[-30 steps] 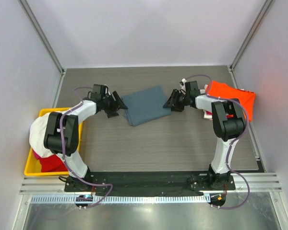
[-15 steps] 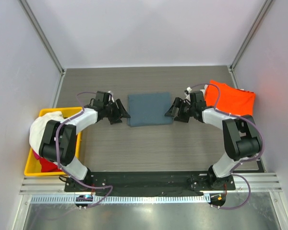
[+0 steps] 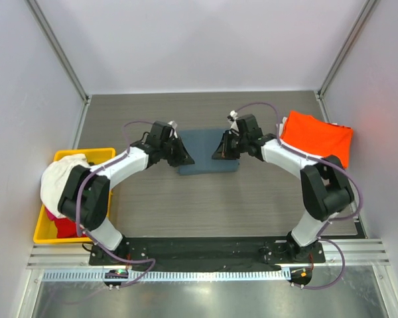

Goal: Fold and stack the t-shirts
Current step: Fold the tshirt

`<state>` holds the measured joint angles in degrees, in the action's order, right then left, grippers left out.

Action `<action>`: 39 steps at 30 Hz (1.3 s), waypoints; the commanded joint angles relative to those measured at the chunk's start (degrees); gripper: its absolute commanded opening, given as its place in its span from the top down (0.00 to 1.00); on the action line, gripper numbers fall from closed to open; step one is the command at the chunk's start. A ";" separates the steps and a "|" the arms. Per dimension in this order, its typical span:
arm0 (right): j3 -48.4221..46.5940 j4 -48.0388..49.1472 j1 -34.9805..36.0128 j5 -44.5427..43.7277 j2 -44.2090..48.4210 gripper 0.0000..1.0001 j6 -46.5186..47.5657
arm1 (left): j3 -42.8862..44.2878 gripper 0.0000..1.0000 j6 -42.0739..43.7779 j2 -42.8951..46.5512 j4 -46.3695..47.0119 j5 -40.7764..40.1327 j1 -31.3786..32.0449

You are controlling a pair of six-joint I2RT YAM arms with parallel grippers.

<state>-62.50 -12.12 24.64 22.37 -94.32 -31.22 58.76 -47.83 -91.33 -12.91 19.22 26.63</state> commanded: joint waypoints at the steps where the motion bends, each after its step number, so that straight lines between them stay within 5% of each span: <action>1: -2.19 1.12 0.58 4.68 -5.59 0.99 -3.22 | 2.58 0.95 -2.18 -3.76 0.51 -0.41 -0.09; 11: -1.84 5.35 -1.95 7.43 -14.22 0.99 -3.68 | 4.08 1.00 -3.23 -14.40 1.48 -1.73 -1.67; 21: 7.03 2.20 -14.26 8.22 -8.34 0.99 2.30 | -2.33 1.00 -2.97 -18.01 3.33 -3.31 -4.92; 29: 7.22 -3.44 -16.21 -0.04 -2.55 0.97 4.24 | -3.66 1.00 -2.18 -11.43 2.45 -3.14 -4.92; 30: 5.65 -4.39 -16.21 -1.61 -0.27 0.71 4.59 | -2.35 0.96 -0.96 -6.63 -0.77 -3.66 -5.01; 32: 4.33 -4.84 -16.21 -1.89 0.45 0.65 4.77 | -0.68 0.89 -0.42 -4.41 -2.02 -4.54 -5.01; 33: 3.36 -5.19 -16.21 -1.98 0.54 0.59 5.03 | 0.38 0.71 0.19 -3.77 -4.65 -5.15 -5.01; 36: -0.86 -6.42 -16.21 -1.63 -1.38 0.47 5.47 | 5.12 0.45 3.00 -2.98 -9.48 -8.49 -5.10; 39: -4.38 -6.34 -16.21 -1.98 -3.92 0.35 4.86 | 8.82 0.39 4.76 -4.37 -11.00 -8.07 -6.85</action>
<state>-62.37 -18.55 8.40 21.69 -97.19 -26.94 63.46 -46.72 -96.47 -19.62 13.72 21.43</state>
